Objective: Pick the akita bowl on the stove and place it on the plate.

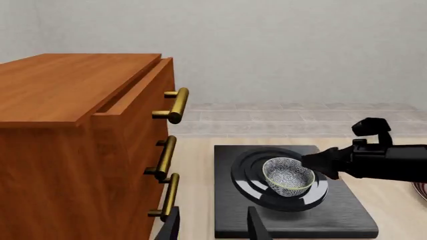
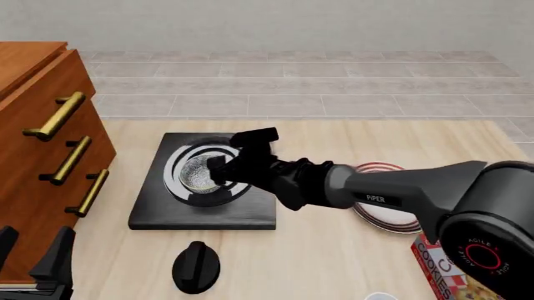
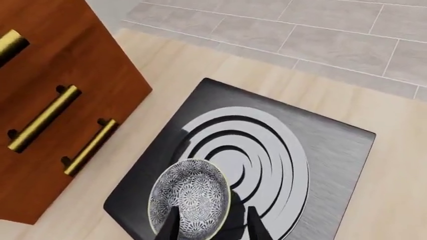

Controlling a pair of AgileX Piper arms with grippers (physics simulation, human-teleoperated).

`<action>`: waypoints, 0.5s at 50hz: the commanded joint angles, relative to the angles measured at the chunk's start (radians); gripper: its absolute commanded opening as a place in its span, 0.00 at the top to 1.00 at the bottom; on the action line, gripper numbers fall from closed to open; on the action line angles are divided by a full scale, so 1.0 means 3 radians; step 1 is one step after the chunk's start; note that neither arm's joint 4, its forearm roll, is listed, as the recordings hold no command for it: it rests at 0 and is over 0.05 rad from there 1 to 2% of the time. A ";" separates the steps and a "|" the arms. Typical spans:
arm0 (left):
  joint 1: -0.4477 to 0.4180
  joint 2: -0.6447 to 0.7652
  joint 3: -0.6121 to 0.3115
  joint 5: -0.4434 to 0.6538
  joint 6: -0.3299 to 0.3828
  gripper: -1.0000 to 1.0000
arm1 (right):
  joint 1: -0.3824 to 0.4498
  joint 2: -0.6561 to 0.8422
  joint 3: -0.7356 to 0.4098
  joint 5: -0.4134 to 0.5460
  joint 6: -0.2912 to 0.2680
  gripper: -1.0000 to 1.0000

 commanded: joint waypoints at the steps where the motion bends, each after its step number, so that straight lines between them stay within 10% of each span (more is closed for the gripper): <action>1: 0.0000 0.0000 0.0000 0.0000 0.0000 0.00 | -0.0005 0.0156 -0.0185 0.0132 -0.0034 0.00; 25: 0.0000 0.0000 0.0000 0.0000 0.0000 0.00 | -0.0035 0.0504 -0.0549 0.0386 -0.0277 0.00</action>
